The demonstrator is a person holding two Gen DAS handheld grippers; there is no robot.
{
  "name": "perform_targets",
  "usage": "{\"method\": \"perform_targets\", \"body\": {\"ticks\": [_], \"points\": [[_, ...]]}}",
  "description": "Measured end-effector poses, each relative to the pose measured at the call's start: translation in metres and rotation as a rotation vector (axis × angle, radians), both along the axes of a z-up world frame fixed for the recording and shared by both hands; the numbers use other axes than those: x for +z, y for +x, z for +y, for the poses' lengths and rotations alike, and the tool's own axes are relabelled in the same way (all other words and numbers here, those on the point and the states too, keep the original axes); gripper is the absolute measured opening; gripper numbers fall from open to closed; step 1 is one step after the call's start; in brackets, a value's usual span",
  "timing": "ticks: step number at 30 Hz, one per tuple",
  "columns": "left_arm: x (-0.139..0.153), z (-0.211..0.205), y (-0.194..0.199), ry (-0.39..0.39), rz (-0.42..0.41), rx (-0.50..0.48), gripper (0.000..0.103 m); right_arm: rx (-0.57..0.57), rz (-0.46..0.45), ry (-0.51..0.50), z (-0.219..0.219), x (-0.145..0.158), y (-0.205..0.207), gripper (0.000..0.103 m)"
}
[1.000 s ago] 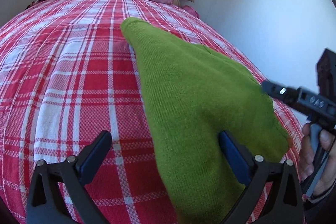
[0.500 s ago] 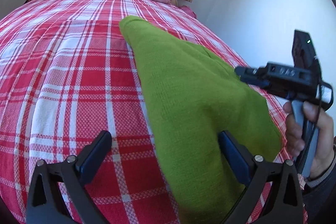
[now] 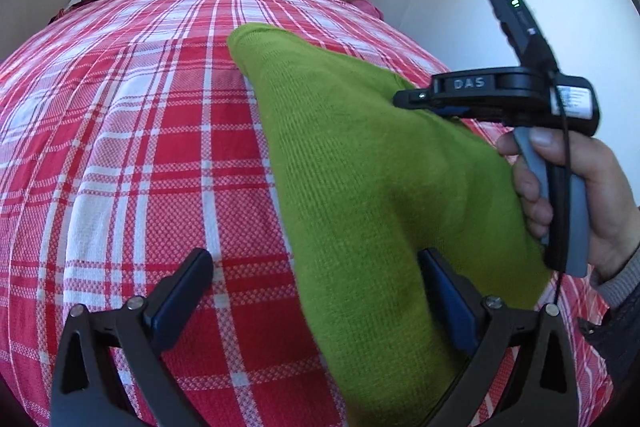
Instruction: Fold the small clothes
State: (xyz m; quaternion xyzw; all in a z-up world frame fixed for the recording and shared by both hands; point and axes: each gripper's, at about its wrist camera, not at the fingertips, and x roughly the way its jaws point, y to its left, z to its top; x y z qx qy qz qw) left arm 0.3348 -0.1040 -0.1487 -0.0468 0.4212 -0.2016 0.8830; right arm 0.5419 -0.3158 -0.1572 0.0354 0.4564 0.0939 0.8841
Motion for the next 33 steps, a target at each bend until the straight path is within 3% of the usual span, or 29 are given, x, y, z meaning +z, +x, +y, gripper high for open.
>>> {"method": "perform_targets", "body": {"ticks": [2,5,8,11,16,19,21,23,26,29,33], "points": [[-0.001,0.001,0.001,-0.003,0.003,0.0,0.103,-0.027,-0.069,-0.039,0.002,0.019,-0.029,0.038],[-0.001,0.001,0.002,-0.002,0.004,0.0,0.103,0.118,-0.127,-0.011,0.034,0.035,-0.064,0.041],[-0.001,0.0,0.001,0.004,0.003,0.0,0.103,0.249,-0.097,-0.046,0.071,0.023,-0.086,0.043],[-0.001,-0.002,0.001,0.021,0.004,0.0,0.103,0.247,-0.108,-0.134,0.083,0.002,-0.093,0.047],[-0.001,-0.004,0.001,0.037,0.004,-0.002,0.103,0.253,-0.055,-0.045,0.064,0.003,-0.084,0.049],[-0.001,-0.004,0.001,0.035,0.005,-0.001,0.103,0.278,-0.106,0.072,0.04,0.02,-0.095,0.049],[-0.001,-0.004,0.001,0.033,0.006,-0.001,0.103,0.233,-0.164,0.143,0.014,0.03,-0.093,0.054],[-0.001,-0.004,0.001,0.033,0.007,-0.002,0.103,0.139,-0.18,0.223,-0.021,0.032,-0.084,0.066],[-0.001,-0.004,0.001,0.03,0.01,-0.004,0.103,0.035,-0.147,0.295,-0.061,0.021,-0.069,0.067],[-0.001,-0.005,0.002,0.029,0.015,-0.005,0.103,0.01,-0.151,0.303,-0.079,0.009,-0.061,0.067],[-0.002,-0.006,0.005,0.026,0.019,-0.005,0.103,-0.029,-0.035,0.37,-0.09,-0.022,-0.04,0.067]]}}
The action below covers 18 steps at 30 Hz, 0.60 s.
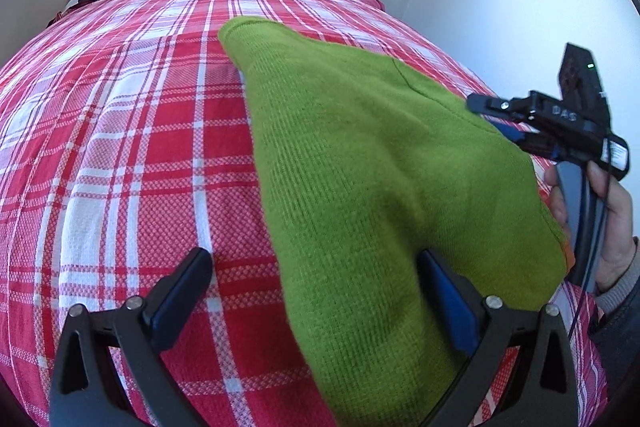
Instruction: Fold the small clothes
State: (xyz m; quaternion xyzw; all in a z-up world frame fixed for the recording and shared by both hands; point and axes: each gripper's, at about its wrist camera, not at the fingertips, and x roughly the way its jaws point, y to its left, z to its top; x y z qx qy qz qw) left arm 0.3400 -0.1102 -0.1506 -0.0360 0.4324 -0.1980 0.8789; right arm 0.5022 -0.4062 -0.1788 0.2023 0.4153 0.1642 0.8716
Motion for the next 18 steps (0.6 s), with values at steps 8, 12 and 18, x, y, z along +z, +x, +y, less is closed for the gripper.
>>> {"method": "perform_targets", "body": {"ticks": [8,12,18], "points": [[0.001,0.0,0.001,-0.019,-0.001,0.002,0.103,0.031,0.061,0.262,-0.009,-0.018,0.027,0.081],[0.003,0.003,0.0,-0.043,-0.009,-0.002,0.103,0.067,0.05,0.314,0.003,-0.021,0.037,0.081],[0.001,-0.002,0.0,-0.014,-0.006,0.001,0.103,0.124,0.053,0.256,0.023,-0.019,0.05,0.08]]}}
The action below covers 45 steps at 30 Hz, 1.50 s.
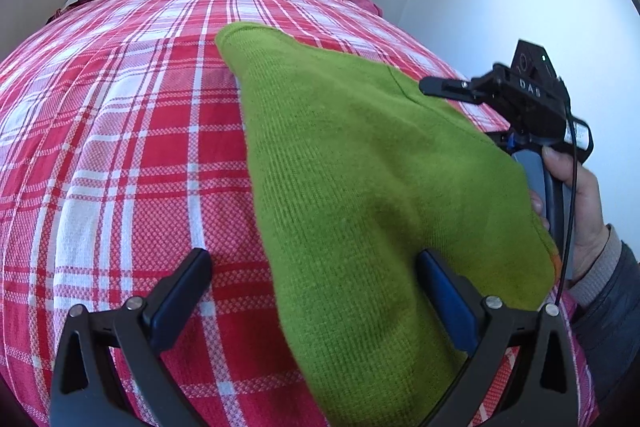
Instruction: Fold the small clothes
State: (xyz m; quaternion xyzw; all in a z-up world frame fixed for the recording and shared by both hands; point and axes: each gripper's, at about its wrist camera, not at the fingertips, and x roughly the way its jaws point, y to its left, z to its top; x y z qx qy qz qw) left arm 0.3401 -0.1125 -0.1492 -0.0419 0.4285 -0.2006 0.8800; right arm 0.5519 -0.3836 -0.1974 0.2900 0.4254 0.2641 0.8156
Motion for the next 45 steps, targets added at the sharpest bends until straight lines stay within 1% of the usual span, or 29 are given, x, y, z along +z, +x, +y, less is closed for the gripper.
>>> {"method": "perform_targets", "body": {"ticks": [1,2,3,4,5,7,10,18,21,22,23,24,25,27,30,31,32,33,35,38,41,45], "points": [[0.0,-0.001,0.0,0.004,0.001,-0.001,0.103,-0.005,0.01,0.014,-0.001,-0.002,0.004,0.073],[0.0,-0.001,0.001,0.003,0.003,-0.002,0.103,-0.01,0.019,0.028,-0.004,-0.006,0.007,0.062],[0.0,0.0,0.001,0.0,0.004,-0.003,0.103,-0.019,0.036,0.044,-0.007,-0.01,0.01,0.055],[0.0,0.0,0.001,-0.001,0.004,-0.003,0.103,-0.021,0.051,0.07,-0.01,-0.015,0.012,0.043],[0.0,0.0,0.001,0.002,0.004,-0.003,0.103,-0.017,0.063,0.102,-0.013,-0.019,0.014,0.037],[0.0,-0.003,0.0,0.021,-0.002,-0.01,0.103,0.001,0.073,0.141,-0.015,-0.022,0.016,0.036],[0.0,-0.01,-0.002,0.056,-0.009,-0.037,0.103,0.007,0.072,0.143,-0.013,-0.023,0.016,0.036],[0.0,-0.013,-0.003,0.059,-0.008,-0.056,0.103,-0.01,0.042,0.087,-0.006,-0.02,0.015,0.036],[0.001,-0.017,-0.004,0.059,-0.013,-0.084,0.103,-0.003,0.024,0.088,-0.005,-0.02,0.012,0.032],[0.002,-0.019,-0.005,0.057,-0.016,-0.098,0.097,-0.005,0.015,0.077,-0.005,-0.019,0.01,0.031],[0.002,-0.02,-0.007,0.049,-0.02,-0.118,0.089,-0.009,0.004,0.06,-0.004,-0.018,0.009,0.031],[0.004,-0.022,-0.009,0.043,-0.023,-0.144,0.086,-0.011,-0.01,0.036,-0.001,-0.017,0.008,0.031],[0.005,-0.024,-0.01,0.05,-0.028,-0.149,0.084,-0.011,-0.022,0.018,0.0,-0.016,0.006,0.031],[0.005,-0.027,-0.011,0.065,-0.033,-0.152,0.083,-0.012,-0.025,0.022,-0.001,-0.016,0.006,0.031],[0.007,-0.025,-0.012,0.052,-0.026,-0.156,0.077,-0.009,-0.031,0.012,0.0,-0.017,0.006,0.031],[0.008,-0.025,-0.012,0.047,-0.025,-0.154,0.071,-0.007,-0.036,0.007,0.001,-0.016,0.006,0.03],[0.01,-0.024,-0.013,0.042,-0.029,-0.151,0.063,-0.006,-0.04,0.004,0.001,-0.016,0.005,0.029],[0.012,-0.023,-0.013,0.037,-0.033,-0.148,0.06,-0.006,-0.047,0.001,0.002,-0.015,0.005,0.029],[0.014,-0.02,-0.014,0.036,-0.034,-0.141,0.047,-0.006,-0.071,-0.016,0.004,-0.012,0.001,0.024],[0.021,-0.017,-0.017,0.055,-0.009,-0.128,0.034,-0.006,-0.098,-0.045,0.009,-0.005,-0.006,0.023],[0.03,-0.014,-0.021,0.084,0.007,-0.129,0.03,0.004,-0.114,-0.082,0.015,0.001,-0.016,0.023],[0.038,-0.01,-0.036,0.137,-0.012,-0.147,0.029,0.004,-0.144,-0.074,0.023,0.01,-0.038,0.022]]}}
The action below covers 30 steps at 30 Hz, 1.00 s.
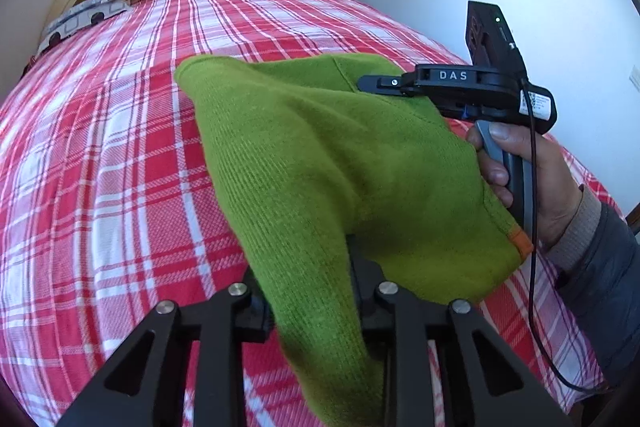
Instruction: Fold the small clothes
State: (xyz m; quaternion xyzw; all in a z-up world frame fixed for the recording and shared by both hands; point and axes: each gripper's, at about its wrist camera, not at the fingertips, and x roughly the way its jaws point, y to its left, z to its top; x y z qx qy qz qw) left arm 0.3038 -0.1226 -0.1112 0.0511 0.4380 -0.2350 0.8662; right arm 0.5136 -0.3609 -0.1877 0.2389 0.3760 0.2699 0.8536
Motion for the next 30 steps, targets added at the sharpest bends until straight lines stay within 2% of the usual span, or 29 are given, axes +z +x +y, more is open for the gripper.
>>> {"method": "perform_targets", "body": {"ticks": [7,14,21,30], "points": [[0.007,0.018,-0.033,0.028,-0.01,0.006,0.028,0.029,-0.029,0.046,0.021,0.013,-0.038,0.022],[0.021,0.043,-0.062,0.014,-0.028,0.031,0.027,0.09,-0.05,0.071,0.059,0.023,-0.064,0.022],[0.029,0.072,-0.087,-0.008,-0.054,0.096,0.027,0.142,-0.033,0.127,0.094,0.022,-0.083,0.022],[0.027,0.108,-0.111,0.006,-0.076,0.162,0.027,0.231,-0.03,0.151,0.147,0.028,-0.102,0.022]]}}
